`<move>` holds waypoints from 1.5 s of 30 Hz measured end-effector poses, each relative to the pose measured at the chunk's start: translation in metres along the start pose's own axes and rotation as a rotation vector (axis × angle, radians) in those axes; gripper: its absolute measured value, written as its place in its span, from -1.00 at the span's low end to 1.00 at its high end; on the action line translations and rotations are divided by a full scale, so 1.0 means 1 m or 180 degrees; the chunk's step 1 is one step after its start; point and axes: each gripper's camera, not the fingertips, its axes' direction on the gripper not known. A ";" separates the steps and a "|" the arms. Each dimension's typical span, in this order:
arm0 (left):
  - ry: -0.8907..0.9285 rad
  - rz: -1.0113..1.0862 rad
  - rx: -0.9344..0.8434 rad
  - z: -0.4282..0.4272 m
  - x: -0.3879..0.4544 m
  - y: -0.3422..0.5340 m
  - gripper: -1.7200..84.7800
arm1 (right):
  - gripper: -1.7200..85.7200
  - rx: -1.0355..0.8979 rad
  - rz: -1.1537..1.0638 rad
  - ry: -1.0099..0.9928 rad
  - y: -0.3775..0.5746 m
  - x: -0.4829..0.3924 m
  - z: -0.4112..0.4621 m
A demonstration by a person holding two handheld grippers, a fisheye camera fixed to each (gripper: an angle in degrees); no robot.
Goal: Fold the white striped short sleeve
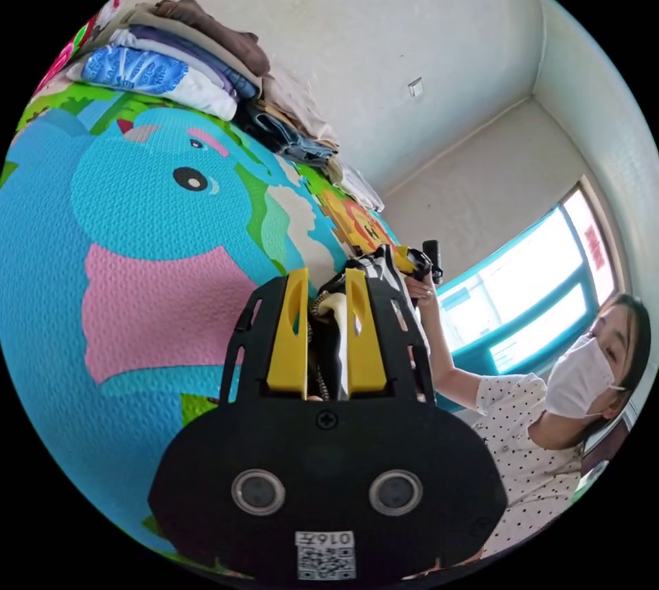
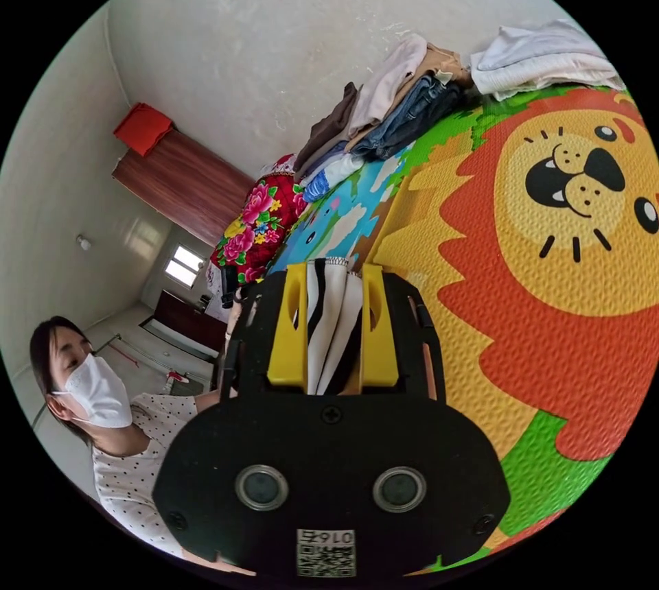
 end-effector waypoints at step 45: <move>-0.0530 0.0056 0.0062 0.006 -0.071 -0.030 -0.98 | -0.96 0.0145 0.0214 0.0191 -0.071 0.051 -0.012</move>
